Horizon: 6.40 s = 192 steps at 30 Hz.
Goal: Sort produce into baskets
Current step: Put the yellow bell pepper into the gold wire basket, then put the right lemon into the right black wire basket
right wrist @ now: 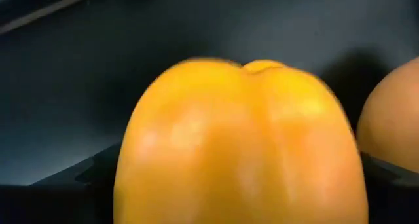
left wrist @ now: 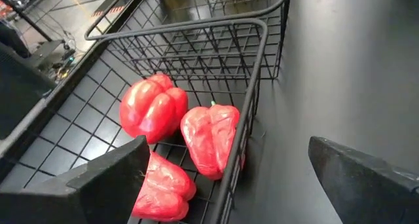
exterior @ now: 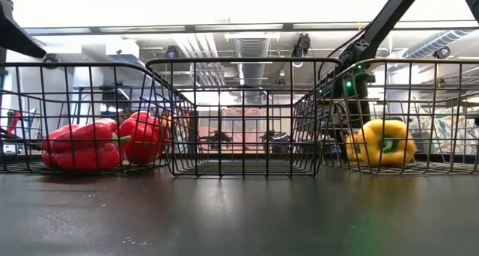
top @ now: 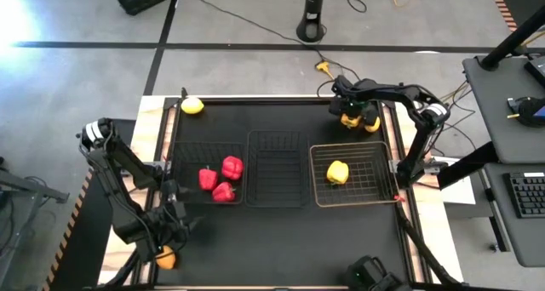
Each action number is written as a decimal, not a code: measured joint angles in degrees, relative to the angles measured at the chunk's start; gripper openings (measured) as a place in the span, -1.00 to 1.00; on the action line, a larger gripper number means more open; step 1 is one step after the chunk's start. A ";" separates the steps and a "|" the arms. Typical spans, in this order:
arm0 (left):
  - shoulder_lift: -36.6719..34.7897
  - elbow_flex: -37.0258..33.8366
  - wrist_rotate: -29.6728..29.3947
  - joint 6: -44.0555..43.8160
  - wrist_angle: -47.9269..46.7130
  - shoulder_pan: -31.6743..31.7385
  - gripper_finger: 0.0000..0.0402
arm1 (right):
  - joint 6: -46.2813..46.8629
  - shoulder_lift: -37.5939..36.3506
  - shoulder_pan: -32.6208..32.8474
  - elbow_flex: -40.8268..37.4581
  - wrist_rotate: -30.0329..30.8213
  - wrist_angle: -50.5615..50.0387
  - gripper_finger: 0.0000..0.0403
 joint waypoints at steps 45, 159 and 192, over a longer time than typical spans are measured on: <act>0.85 5.82 -0.70 21.08 24.31 -0.02 0.98 | 20.81 -14.19 64.49 25.20 8.85 -44.07 0.55; 0.84 7.19 -2.23 22.36 22.21 0.11 0.98 | 1.44 -17.80 -2.38 -17.49 12.14 3.05 0.26; 0.85 7.19 -1.82 22.03 25.43 0.11 0.98 | -9.51 -4.90 57.34 24.43 16.17 3.64 0.16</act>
